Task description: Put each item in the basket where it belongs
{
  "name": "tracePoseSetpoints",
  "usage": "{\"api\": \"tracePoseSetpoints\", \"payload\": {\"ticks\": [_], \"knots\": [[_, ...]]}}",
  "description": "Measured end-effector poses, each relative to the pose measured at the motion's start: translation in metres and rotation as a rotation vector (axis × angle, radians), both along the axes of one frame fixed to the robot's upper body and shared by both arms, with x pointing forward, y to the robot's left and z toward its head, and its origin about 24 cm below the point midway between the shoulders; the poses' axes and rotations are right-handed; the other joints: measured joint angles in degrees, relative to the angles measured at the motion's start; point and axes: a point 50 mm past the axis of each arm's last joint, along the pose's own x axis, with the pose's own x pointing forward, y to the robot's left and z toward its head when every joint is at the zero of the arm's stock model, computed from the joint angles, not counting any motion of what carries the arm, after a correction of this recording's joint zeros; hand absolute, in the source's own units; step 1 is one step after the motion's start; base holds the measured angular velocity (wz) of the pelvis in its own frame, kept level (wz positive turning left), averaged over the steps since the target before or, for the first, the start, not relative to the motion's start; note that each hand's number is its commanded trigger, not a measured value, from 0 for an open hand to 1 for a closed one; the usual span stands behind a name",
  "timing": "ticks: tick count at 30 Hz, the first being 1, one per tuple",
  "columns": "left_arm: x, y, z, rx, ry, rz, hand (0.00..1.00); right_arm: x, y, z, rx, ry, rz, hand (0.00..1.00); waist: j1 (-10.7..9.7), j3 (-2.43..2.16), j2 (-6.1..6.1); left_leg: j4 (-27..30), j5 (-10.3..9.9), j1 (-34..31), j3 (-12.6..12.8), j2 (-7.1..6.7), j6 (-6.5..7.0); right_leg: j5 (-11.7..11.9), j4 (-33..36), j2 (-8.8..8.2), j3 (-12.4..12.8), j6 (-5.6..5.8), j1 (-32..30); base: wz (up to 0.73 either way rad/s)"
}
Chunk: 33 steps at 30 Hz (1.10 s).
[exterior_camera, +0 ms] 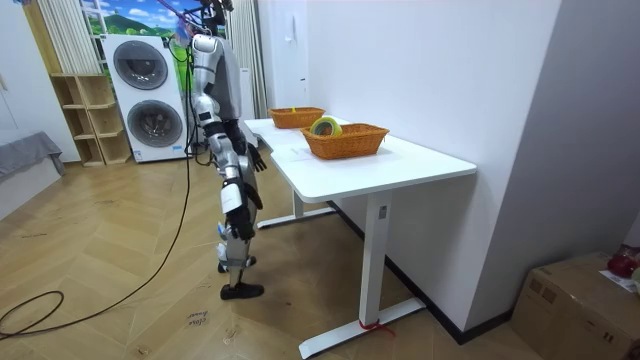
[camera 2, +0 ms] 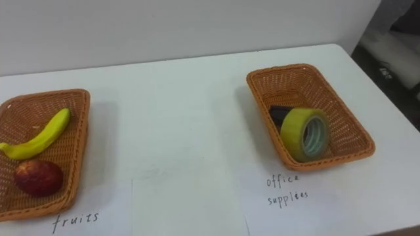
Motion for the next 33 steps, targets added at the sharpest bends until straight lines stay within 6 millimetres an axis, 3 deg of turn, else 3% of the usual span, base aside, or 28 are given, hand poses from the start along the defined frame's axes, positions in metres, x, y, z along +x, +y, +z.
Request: {"api": "tracePoseSetpoints", "payload": {"ticks": [15, 19, 33], "knots": [[0.008, -0.010, -0.002, -0.029, -0.013, -0.032, 0.00, 0.031, 0.040, -0.008, 0.053, 0.089, 0.679, 0.00, 3.5, 0.25, 0.44, 0.1, 0.0, -0.4, -1.2, -0.17, 0.00, 0.0, 0.0, -0.32, -1.7, 0.01, 0.3, 0.04], [0.010, -0.011, -0.002, -0.031, -0.017, -0.032, 0.00, 0.042, 0.045, -0.007, 0.046, 0.077, 0.741, 0.00, 3.6, 0.24, 0.37, 0.1, 0.0, -0.3, -1.6, -0.32, 0.01, -0.1, -0.3, -0.45, -2.1, 0.12, 0.7, 0.05], [0.011, -0.011, -0.002, -0.030, -0.021, -0.035, 0.00, 0.039, 0.049, -0.009, 0.085, 0.089, 0.778, 0.00, 4.3, 0.32, 0.09, 0.1, 0.0, -0.3, -2.5, -0.58, 0.03, -0.2, -0.9, -0.68, -3.2, 0.28, 1.6, 0.05]]}}
